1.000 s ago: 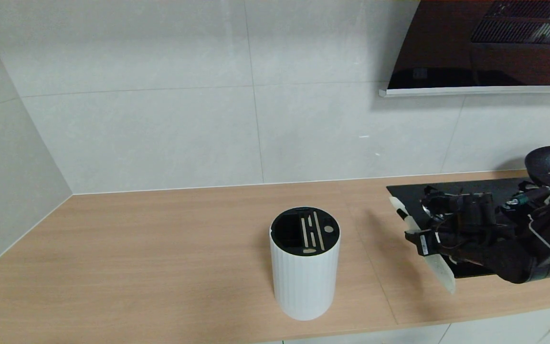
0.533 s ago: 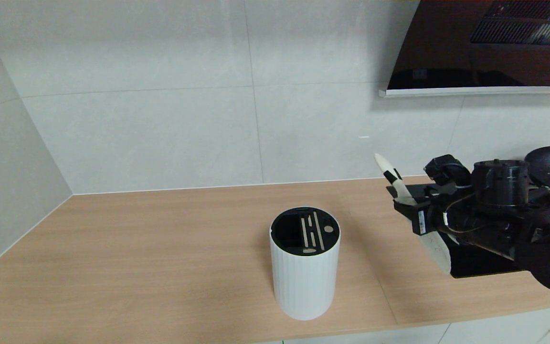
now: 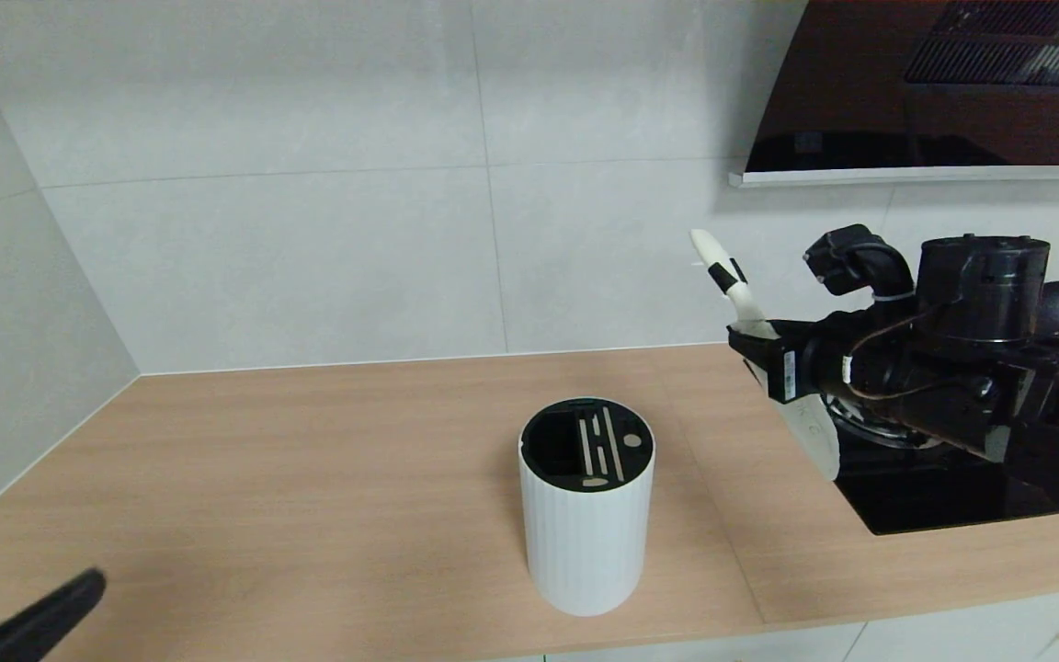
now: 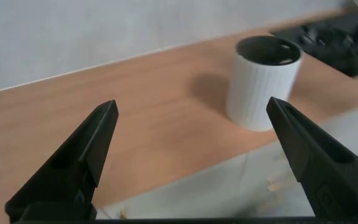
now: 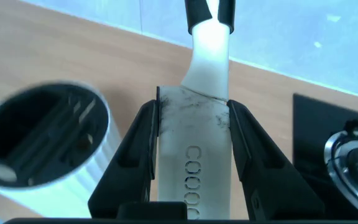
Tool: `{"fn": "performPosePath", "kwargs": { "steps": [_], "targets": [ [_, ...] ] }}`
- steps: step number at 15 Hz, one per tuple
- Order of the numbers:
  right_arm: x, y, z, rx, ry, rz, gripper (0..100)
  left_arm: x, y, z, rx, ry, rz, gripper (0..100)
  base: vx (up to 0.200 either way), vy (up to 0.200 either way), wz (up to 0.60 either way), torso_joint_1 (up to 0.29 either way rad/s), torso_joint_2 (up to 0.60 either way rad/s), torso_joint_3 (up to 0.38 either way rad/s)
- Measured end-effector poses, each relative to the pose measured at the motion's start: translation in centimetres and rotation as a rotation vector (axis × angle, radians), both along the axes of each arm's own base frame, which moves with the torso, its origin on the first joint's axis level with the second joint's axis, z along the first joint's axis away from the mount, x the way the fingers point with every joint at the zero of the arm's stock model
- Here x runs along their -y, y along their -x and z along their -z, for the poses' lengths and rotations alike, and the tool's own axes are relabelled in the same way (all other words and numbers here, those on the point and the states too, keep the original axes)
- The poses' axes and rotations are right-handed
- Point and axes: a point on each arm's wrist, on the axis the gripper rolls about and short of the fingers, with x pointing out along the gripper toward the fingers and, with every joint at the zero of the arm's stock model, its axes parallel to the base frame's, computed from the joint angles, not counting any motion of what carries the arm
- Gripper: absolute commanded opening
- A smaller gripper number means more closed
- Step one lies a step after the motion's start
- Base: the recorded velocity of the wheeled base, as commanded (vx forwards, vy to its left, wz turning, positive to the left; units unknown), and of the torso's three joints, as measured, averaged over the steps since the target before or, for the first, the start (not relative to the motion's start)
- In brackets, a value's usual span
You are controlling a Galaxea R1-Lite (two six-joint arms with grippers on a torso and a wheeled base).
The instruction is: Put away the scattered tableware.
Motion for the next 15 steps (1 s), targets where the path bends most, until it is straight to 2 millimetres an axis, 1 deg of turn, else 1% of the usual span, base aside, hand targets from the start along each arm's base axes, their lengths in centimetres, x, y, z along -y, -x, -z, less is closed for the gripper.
{"fn": "performPosePath", "kwargs": {
  "steps": [2, 4, 5, 6, 7, 9, 10, 11, 12, 15],
  "targets": [
    [-1.1, 0.7, -0.7, 0.016, -0.005, -0.012, 0, 0.9, -5.4, -1.7, -0.026, -0.004, 0.063, 100, 0.0, 0.0, 0.0, 0.0, 0.0, 0.0],
    [-1.6, 1.3, -0.6, 0.017, -0.003, -0.019, 0, 2.8, -10.9, -2.5, 0.002, 0.047, 0.136, 100, 0.0, 0.0, 0.0, 0.0, 0.0, 0.0],
    [-1.7, 1.5, -0.6, 0.018, -0.004, -0.024, 0, 4.3, -13.3, -2.8, 0.042, 0.123, 0.18, 100, 0.0, 0.0, 0.0, 0.0, 0.0, 0.0],
    [-2.0, 1.7, -0.7, 0.019, -0.005, -0.036, 0, 6.0, -15.4, -3.2, 0.086, 0.243, 0.234, 100, 0.0, 0.0, 0.0, 0.0, 0.0, 0.0],
    [-2.4, 2.1, -0.7, 0.018, -0.006, -0.05, 0, 7.7, -16.9, -3.0, 0.087, 0.345, 0.282, 100, 0.0, 0.0, 0.0, 0.0, 0.0, 0.0],
    [-3.0, 2.7, -0.7, 0.017, -0.008, -0.069, 0, 11.0, -19.2, -1.7, 0.052, 0.464, 0.365, 100, 0.0, 0.0, 0.0, 0.0, 0.0, 0.0],
    [-3.4, 3.1, -0.6, 0.013, -0.009, -0.072, 0, 12.3, -19.9, -0.3, -0.004, 0.462, 0.384, 100, 0.0, 0.0, 0.0, 0.0, 0.0, 0.0],
    [-4.1, 3.8, -0.4, 0.006, -0.013, -0.089, 0, 13.5, -20.2, 0.9, -0.07, 0.452, 0.402, 100, 0.0, 0.0, 0.0, 0.0, 0.0, 0.0],
    [-4.9, 4.5, -0.3, -0.005, -0.024, -0.113, 0, 14.4, -20.3, 1.7, -0.114, 0.463, 0.419, 100, 0.0, 0.0, 0.0, 0.0, 0.0, 0.0],
    [-6.2, 5.7, 0.0, -0.02, -0.03, -0.166, 0, 15.9, -20.2, 2.1, -0.18, 0.584, 0.471, 100, 0.0, 0.0, 0.0, 0.0, 0.0, 0.0]
  ]
}}
